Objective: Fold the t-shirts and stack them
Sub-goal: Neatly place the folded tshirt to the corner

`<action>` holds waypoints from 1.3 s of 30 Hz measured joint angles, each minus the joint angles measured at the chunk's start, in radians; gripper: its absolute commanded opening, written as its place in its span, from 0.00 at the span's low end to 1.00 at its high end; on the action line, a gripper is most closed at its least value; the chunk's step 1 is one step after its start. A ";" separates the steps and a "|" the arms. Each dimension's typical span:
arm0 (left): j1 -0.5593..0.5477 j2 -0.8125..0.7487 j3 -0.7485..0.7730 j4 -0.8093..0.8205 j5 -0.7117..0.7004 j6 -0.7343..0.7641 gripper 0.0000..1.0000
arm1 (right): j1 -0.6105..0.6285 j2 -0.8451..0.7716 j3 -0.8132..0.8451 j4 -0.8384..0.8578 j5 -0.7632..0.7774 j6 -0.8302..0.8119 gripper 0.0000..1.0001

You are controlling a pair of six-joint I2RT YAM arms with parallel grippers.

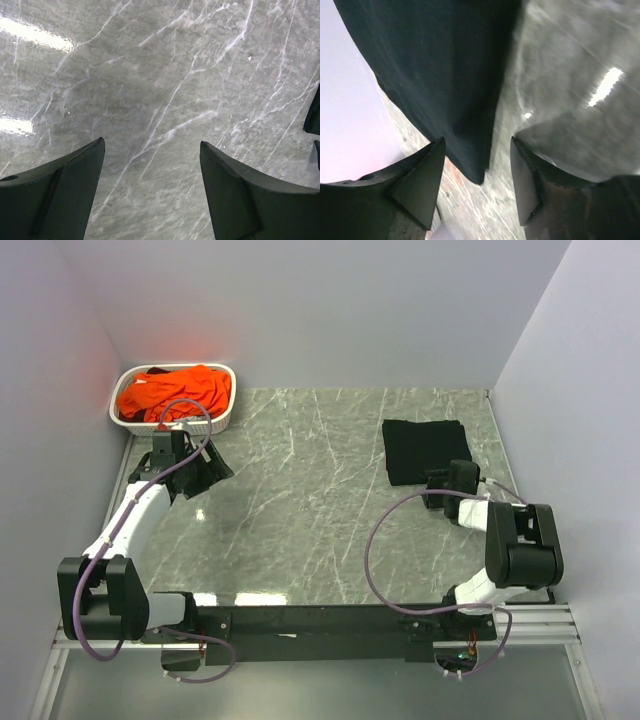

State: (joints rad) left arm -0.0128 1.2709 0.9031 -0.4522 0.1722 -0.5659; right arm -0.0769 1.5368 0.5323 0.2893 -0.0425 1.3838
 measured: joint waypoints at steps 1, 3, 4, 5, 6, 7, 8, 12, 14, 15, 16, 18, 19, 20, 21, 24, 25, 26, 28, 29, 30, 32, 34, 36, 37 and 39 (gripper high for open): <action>0.002 0.000 0.000 0.000 0.002 0.000 0.82 | 0.002 0.010 0.007 0.008 0.005 0.011 0.59; 0.003 0.000 0.000 0.000 0.008 0.000 0.82 | 0.003 0.036 0.024 0.018 0.013 0.029 0.53; 0.004 0.000 0.000 0.000 0.010 0.000 0.82 | 0.003 0.050 0.034 0.020 0.019 0.035 0.50; 0.005 0.000 0.000 0.000 0.014 0.000 0.82 | 0.003 0.065 0.045 0.022 0.024 0.042 0.45; 0.005 0.000 0.000 0.000 0.015 -0.001 0.82 | 0.003 0.082 0.058 0.023 0.028 0.050 0.38; 0.005 0.000 0.000 0.000 0.015 -0.001 0.82 | 0.003 0.098 0.070 0.024 0.035 0.058 0.33; 0.005 0.000 0.000 0.000 0.015 -0.003 0.82 | 0.003 0.113 0.082 0.024 0.038 0.066 0.25; 0.005 0.001 0.000 0.000 0.015 -0.003 0.82 | 0.002 0.164 0.136 0.023 0.054 0.094 0.00; 0.005 0.002 0.000 0.000 0.015 -0.003 0.82 | 0.000 0.198 0.182 0.018 0.058 0.109 0.00; 0.005 0.002 0.000 0.000 0.016 -0.003 0.82 | -0.003 0.218 0.210 0.014 0.059 0.113 0.00; 0.005 0.003 0.000 0.000 0.016 -0.003 0.82 | -0.006 0.240 0.240 0.012 0.059 0.117 0.00; 0.005 0.003 0.000 0.001 0.015 -0.003 0.82 | -0.017 0.284 0.298 0.001 0.060 0.121 0.00; 0.005 0.004 0.000 0.002 0.015 -0.003 0.82 | -0.025 0.307 0.331 -0.002 0.059 0.121 0.00; 0.005 0.005 -0.001 0.002 0.016 -0.003 0.82 | -0.034 0.329 0.364 -0.009 0.060 0.121 0.00; 0.005 0.007 -0.001 0.003 0.015 -0.003 0.82 | -0.042 0.351 0.399 -0.023 0.061 0.116 0.00; 0.005 0.020 -0.001 0.006 0.015 -0.003 0.82 | -0.071 0.414 0.513 -0.071 0.055 0.085 0.00; 0.005 0.024 -0.001 0.006 0.015 -0.003 0.82 | -0.082 0.442 0.562 -0.088 0.050 0.071 0.00; 0.005 0.028 -0.001 0.006 0.015 -0.003 0.82 | -0.092 0.469 0.605 -0.100 0.048 0.057 0.00; 0.005 0.035 -0.001 0.007 0.015 -0.003 0.82 | -0.109 0.517 0.686 -0.129 0.039 0.029 0.00; 0.005 0.038 -0.001 0.007 0.014 -0.003 0.82 | -0.117 0.535 0.719 -0.145 0.036 0.016 0.00; 0.005 0.040 -0.001 0.007 0.014 -0.003 0.82 | -0.125 0.550 0.747 -0.159 0.033 0.005 0.00; 0.005 0.044 -0.001 0.008 0.014 -0.003 0.82 | -0.138 0.570 0.776 -0.169 0.027 -0.007 0.00; 0.005 0.049 -0.001 0.008 0.014 -0.003 0.82 | -0.150 0.590 0.797 -0.175 0.015 -0.014 0.00; 0.005 0.051 -0.001 0.009 0.014 -0.002 0.82 | -0.159 0.618 0.830 -0.187 -0.002 -0.018 0.10; 0.005 0.051 -0.001 0.010 0.014 -0.002 0.82 | -0.163 0.631 0.843 -0.190 -0.010 -0.018 0.14; 0.005 0.051 -0.001 0.015 0.014 -0.002 0.82 | -0.166 0.646 0.861 -0.192 -0.026 -0.022 0.23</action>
State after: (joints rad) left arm -0.0078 1.3224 0.9024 -0.4374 0.1864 -0.5682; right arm -0.2432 2.1826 1.3930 0.0971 -0.0681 1.3621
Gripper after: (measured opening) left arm 0.821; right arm 0.184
